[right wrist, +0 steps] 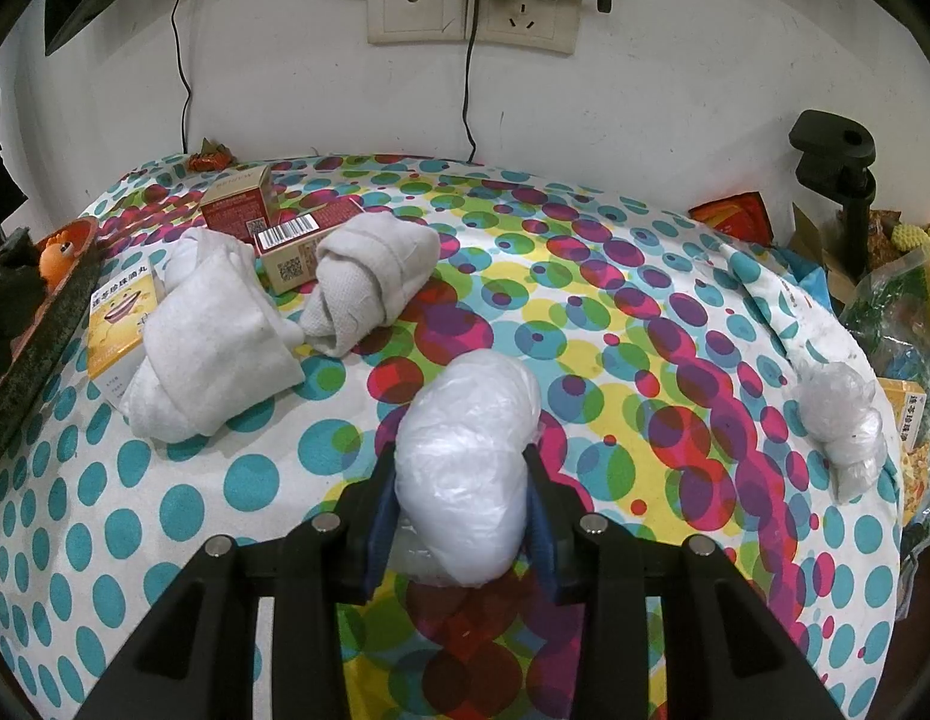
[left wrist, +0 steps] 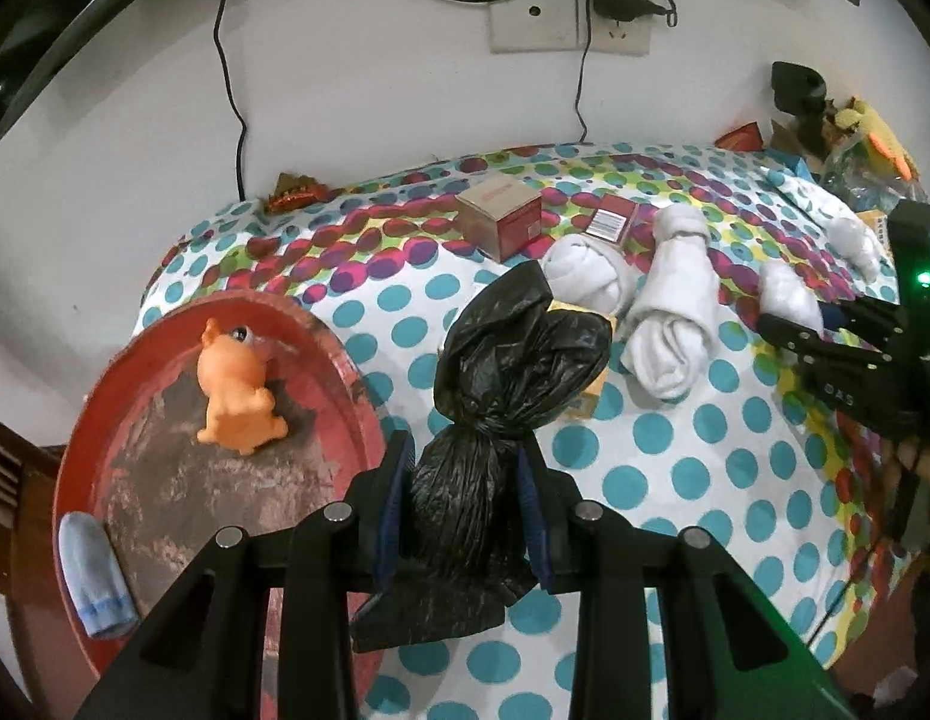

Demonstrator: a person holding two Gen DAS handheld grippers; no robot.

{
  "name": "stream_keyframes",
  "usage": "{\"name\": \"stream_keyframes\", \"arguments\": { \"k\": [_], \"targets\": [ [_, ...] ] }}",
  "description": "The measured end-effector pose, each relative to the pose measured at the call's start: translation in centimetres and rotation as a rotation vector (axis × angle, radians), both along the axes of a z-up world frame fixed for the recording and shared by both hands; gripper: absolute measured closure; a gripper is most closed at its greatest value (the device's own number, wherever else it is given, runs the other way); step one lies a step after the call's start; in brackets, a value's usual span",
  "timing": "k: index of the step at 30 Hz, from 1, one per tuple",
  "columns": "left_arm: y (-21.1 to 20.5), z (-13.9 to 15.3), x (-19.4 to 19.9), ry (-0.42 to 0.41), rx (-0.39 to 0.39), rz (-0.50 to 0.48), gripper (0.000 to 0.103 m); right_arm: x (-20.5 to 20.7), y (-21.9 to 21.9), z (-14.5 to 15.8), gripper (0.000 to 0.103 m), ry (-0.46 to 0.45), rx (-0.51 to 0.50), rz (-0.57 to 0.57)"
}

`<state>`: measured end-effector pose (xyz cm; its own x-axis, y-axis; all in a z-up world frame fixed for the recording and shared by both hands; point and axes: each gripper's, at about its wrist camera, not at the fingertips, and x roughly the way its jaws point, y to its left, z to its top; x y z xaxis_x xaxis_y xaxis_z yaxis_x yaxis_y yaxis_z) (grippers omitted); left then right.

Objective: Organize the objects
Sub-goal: 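Lift the black bag with the left gripper and carry it over the red tray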

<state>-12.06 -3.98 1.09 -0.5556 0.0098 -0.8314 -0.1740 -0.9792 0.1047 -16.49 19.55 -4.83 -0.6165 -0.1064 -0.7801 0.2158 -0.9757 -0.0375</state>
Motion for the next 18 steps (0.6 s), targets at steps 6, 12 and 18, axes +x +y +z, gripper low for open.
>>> {"name": "stream_keyframes", "arguments": {
  "k": [6,12,18],
  "targets": [
    [-0.6,0.8,1.0,0.01,0.0,0.016,0.072,0.0,0.0,0.0,0.065,0.001,0.001,0.0],
    [-2.4,1.6,1.8,0.016,-0.004,0.053,0.072,0.0,-0.1,0.0,0.065,0.001,0.002,0.0],
    [-4.5,2.3,2.3,0.024,-0.008,0.089,0.072,0.0,0.0,0.1,0.064,0.001,0.002,0.0]
  ]
}}
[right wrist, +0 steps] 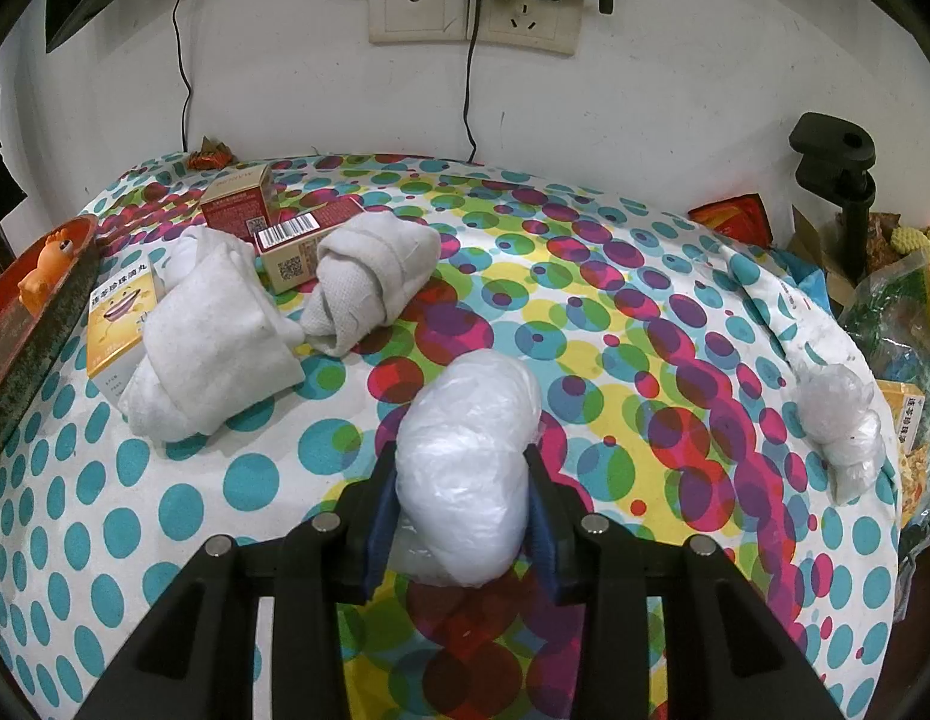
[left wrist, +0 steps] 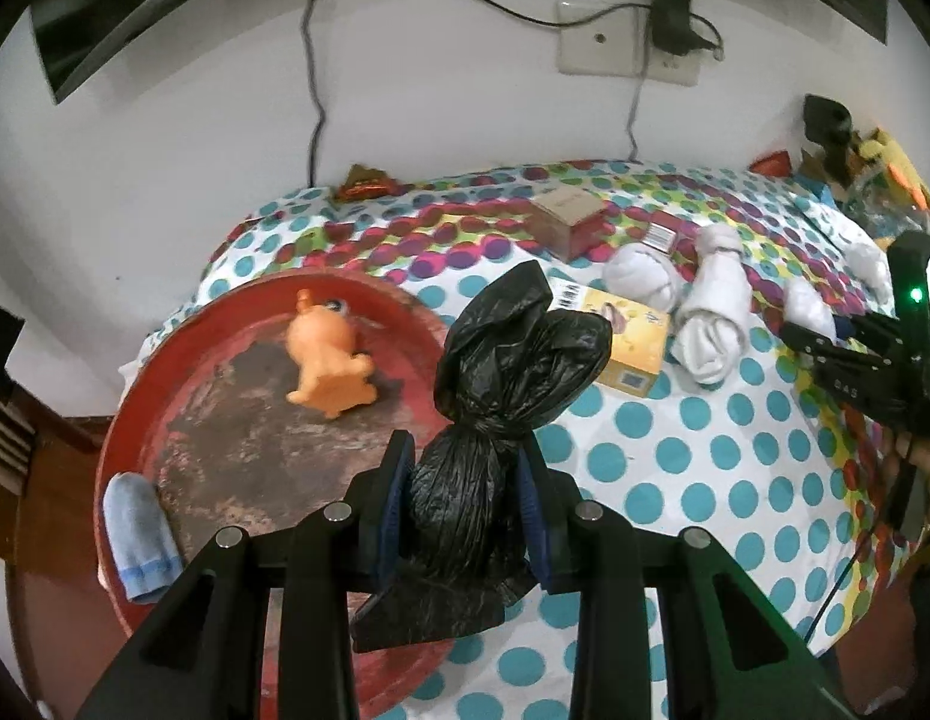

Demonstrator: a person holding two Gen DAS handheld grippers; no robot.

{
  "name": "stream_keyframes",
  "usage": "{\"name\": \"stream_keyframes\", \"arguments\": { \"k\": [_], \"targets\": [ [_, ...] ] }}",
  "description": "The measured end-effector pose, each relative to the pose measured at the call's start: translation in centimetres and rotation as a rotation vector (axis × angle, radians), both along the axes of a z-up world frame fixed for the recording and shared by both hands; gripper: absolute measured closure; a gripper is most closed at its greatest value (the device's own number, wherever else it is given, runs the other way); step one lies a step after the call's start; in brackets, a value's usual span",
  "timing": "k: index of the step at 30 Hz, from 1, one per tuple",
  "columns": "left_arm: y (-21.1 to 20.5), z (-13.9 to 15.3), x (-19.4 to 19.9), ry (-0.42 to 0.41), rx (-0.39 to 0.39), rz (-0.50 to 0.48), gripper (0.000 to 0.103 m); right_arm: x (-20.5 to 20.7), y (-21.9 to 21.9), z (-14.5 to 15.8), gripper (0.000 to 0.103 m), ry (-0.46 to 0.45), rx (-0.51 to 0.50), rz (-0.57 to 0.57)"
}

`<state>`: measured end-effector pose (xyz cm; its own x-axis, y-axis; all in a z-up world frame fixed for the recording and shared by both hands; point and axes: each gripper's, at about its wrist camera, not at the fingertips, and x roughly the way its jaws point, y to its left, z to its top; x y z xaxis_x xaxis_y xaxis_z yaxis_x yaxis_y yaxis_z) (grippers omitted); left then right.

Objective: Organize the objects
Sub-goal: 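Lift the black bag with the left gripper and carry it over the red tray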

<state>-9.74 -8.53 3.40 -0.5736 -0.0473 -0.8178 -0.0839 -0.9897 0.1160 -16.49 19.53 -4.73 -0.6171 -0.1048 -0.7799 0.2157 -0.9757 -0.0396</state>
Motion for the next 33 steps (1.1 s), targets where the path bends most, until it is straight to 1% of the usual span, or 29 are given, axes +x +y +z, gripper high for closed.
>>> {"name": "stream_keyframes", "arguments": {
  "k": [5,13,15,22,24,26,32,33],
  "targets": [
    [-1.7,0.1,0.3,0.005,-0.014,0.034,0.072,0.0,0.0,0.0,0.065,0.001,0.002,0.0],
    [-5.2,-0.6,0.6,-0.009,-0.017,0.107,0.072,0.0,0.0,0.0,0.064,0.0,0.0,0.0],
    [-6.0,-1.0,0.6,-0.012,-0.021,0.123,0.072,0.0,0.0,0.0,0.065,0.0,0.0,0.0],
    [-10.0,-2.8,0.8,-0.039,0.008,0.213,0.072,0.0,0.0,-0.1,0.064,0.0,0.001,0.0],
    [-11.0,-3.4,0.8,-0.046,-0.003,0.235,0.072,0.0,0.0,0.0,0.064,0.0,0.001,0.0],
    [-11.7,-3.8,0.9,-0.051,-0.007,0.252,0.072,0.0,0.0,0.0,0.064,0.0,0.0,0.0],
    [-14.0,-5.0,1.2,-0.069,0.019,0.296,0.072,0.0,0.0,0.0,0.064,-0.001,-0.002,-0.001],
    [-14.4,-5.1,1.2,-0.07,0.012,0.306,0.072,0.0,-0.1,0.0,0.064,0.0,0.001,-0.001]
  ]
}}
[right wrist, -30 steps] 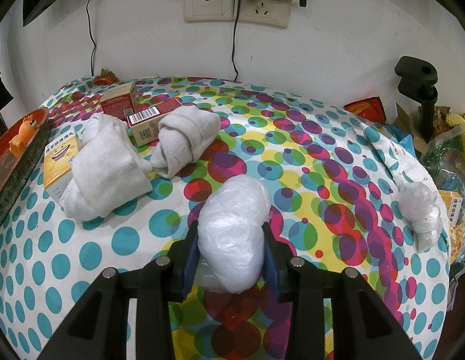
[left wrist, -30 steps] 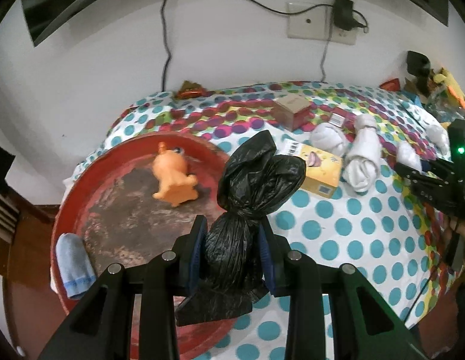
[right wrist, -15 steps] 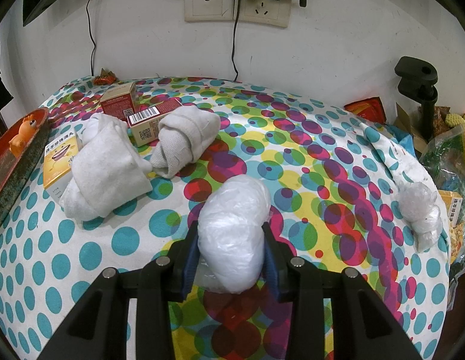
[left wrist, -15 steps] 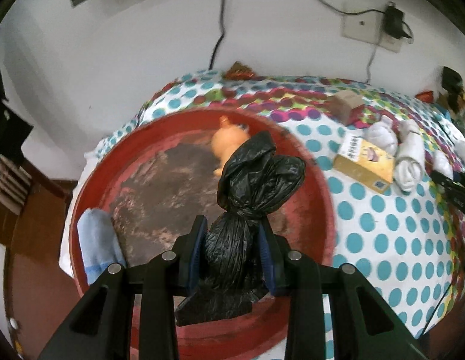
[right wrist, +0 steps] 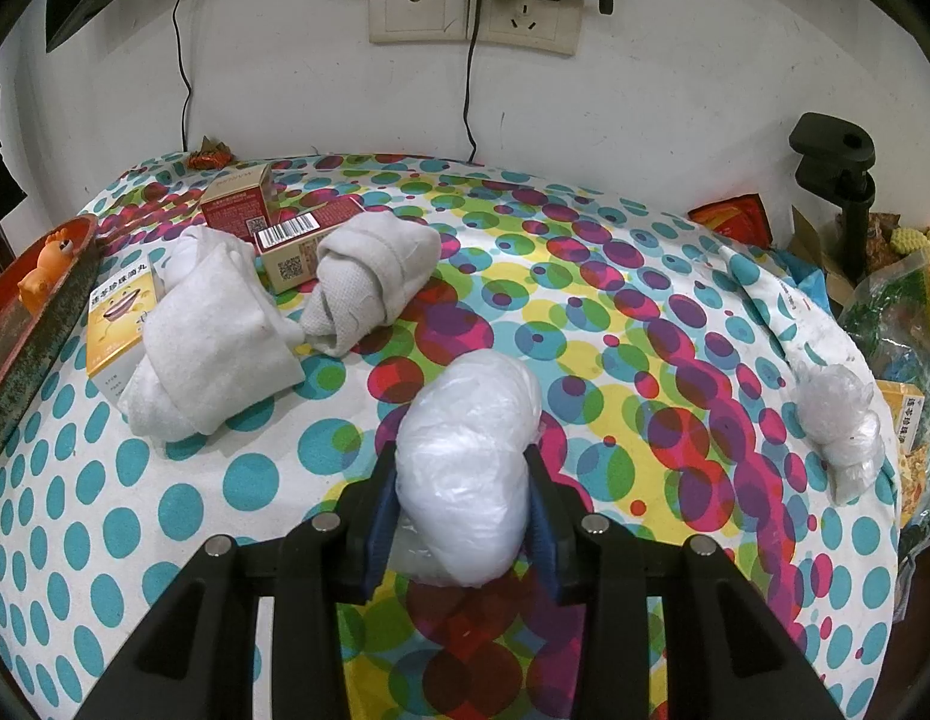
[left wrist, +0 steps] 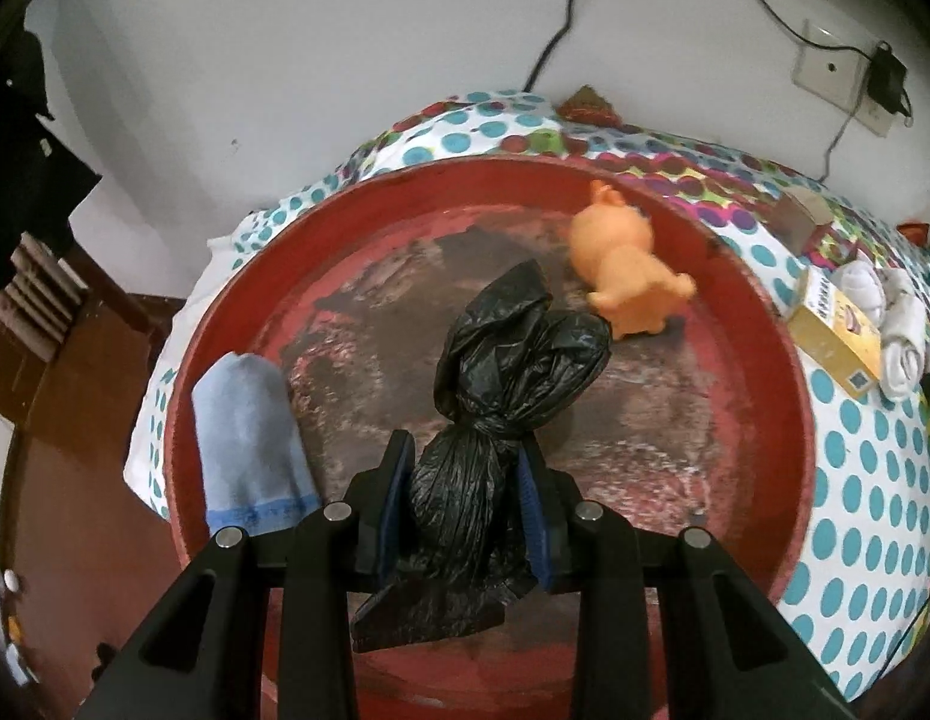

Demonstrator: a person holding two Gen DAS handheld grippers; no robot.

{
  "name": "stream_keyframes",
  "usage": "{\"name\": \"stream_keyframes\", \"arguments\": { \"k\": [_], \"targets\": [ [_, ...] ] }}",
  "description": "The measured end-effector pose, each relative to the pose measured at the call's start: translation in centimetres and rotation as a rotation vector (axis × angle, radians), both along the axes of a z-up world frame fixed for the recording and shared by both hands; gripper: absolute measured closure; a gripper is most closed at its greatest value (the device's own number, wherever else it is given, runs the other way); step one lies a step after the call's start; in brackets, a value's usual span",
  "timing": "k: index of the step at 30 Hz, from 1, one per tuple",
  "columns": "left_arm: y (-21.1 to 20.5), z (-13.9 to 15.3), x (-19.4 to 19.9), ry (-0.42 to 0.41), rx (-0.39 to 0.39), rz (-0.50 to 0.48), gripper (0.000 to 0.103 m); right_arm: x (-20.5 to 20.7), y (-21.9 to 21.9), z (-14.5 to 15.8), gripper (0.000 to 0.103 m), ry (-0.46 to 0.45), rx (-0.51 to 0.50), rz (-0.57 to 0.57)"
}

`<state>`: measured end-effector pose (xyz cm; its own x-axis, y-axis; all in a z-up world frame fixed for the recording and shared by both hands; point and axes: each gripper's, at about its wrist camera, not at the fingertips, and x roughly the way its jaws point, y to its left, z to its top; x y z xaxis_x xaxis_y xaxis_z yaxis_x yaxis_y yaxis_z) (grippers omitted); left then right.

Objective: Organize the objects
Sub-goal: 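Lift the black bag with the left gripper and carry it over the red tray, then lower the black bag onto the tray and open the left gripper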

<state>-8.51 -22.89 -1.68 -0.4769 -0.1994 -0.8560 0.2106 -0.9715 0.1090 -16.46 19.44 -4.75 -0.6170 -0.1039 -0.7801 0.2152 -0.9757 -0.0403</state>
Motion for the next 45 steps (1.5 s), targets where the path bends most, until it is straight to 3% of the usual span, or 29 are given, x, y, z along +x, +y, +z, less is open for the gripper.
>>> {"name": "stream_keyframes", "arguments": {
  "k": [11,30,35,41,45],
  "targets": [
    [-2.8,-1.4,0.3,-0.024,0.011,0.058,0.072,0.0,0.0,0.1,0.064,0.001,0.005,0.0],
    [-4.0,-2.6,0.7,-0.001,0.075,0.048,0.069,-0.2,-0.1,0.1,0.064,0.01,0.036,0.002],
    [-3.8,-2.5,0.8,0.008,0.044,0.029,0.063,-0.2,-0.1,0.1,0.064,0.009,0.033,0.001],
    [-3.8,-2.0,1.6,0.034,0.09,0.021,0.055,-0.2,-0.1,0.1,0.064,0.009,0.033,0.001],
    [-3.2,-1.0,2.6,0.073,0.041,0.02,0.042,-0.2,-0.2,0.1,0.064,0.009,0.032,0.001]
  ]
}}
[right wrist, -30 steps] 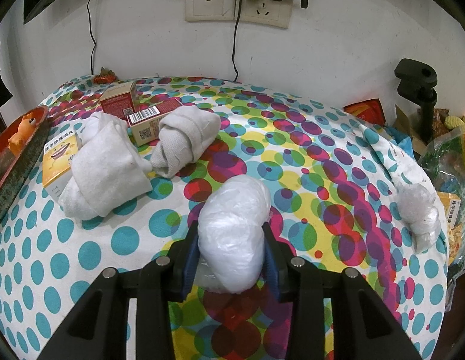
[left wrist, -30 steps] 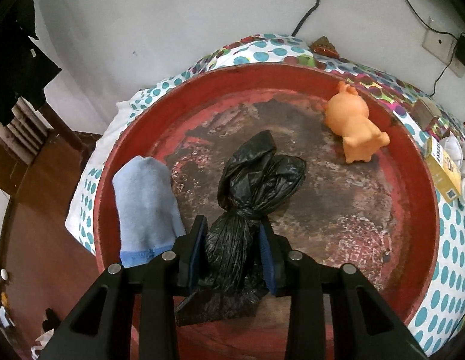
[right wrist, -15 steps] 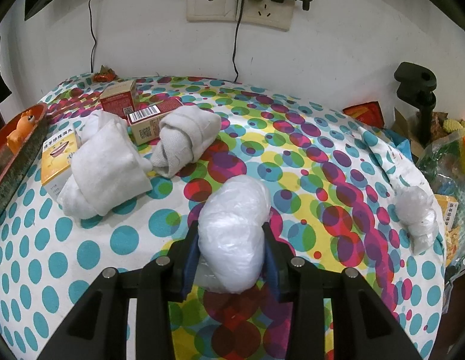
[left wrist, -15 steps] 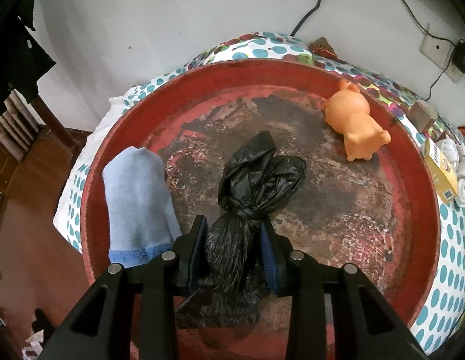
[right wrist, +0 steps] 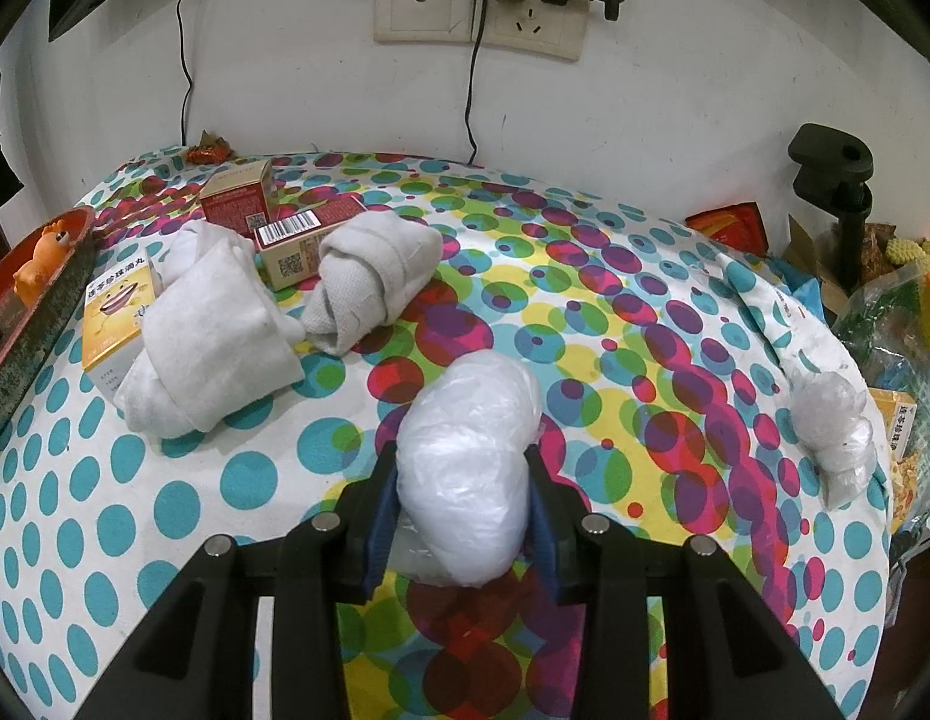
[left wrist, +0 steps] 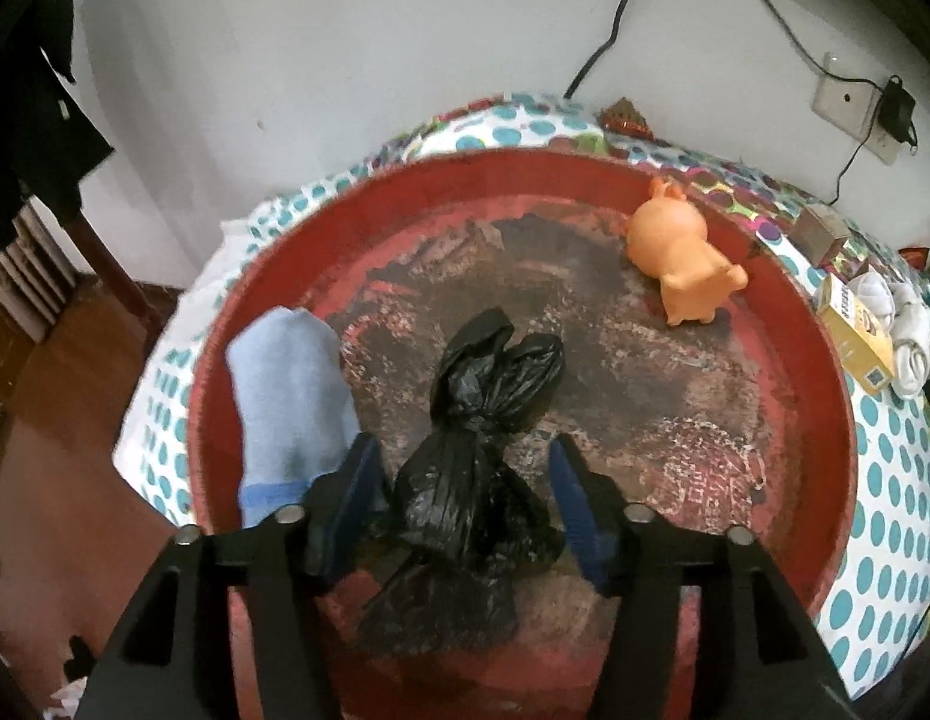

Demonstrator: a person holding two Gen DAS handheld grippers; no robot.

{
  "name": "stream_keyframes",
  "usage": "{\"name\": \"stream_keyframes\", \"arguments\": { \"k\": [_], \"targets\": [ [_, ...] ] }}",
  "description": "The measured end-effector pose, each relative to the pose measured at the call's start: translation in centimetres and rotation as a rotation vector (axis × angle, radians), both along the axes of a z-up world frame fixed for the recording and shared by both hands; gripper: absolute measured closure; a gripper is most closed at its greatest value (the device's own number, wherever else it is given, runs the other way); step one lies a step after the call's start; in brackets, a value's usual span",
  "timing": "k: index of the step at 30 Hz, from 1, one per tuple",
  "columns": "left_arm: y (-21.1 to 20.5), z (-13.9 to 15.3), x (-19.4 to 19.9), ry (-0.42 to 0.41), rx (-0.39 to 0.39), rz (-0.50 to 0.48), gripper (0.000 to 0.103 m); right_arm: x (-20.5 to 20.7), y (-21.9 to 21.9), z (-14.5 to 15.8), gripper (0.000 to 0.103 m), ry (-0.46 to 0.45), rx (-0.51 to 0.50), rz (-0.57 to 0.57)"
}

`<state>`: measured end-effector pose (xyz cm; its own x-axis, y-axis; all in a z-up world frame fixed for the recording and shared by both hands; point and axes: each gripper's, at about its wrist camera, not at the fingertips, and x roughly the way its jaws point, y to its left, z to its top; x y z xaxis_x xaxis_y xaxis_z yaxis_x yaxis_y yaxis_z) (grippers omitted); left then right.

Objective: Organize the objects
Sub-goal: 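Lower the black bag onto the tray and open the left gripper, then hold the white plastic bag in the right gripper above the bed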

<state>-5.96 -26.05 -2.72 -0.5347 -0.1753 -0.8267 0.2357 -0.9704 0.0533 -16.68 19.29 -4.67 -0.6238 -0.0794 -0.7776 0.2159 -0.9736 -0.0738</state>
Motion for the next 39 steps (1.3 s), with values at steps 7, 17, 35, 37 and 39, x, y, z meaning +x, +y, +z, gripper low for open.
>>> {"name": "stream_keyframes", "arguments": {
  "k": [7,17,35,37,39],
  "targets": [
    [1.3,1.3,2.1,0.047,-0.07,0.008,0.029,0.0,0.0,0.0,0.064,-0.001,-0.001,0.0],
    [1.7,2.0,6.6,0.102,-0.115,0.018,0.01,0.0,0.0,0.0,0.064,0.002,0.005,-0.001],
    [0.5,0.9,8.2,0.145,-0.13,0.049,0.004,0.4,-1.2,0.0,0.064,0.028,0.082,-0.001],
    [0.3,1.1,8.3,0.159,-0.124,0.057,0.004,0.4,-1.4,0.0,0.065,0.032,0.094,-0.001],
    [0.0,1.2,8.4,0.167,-0.101,0.061,0.004,0.5,-1.6,0.0,0.065,0.037,0.107,-0.001]
  ]
}}
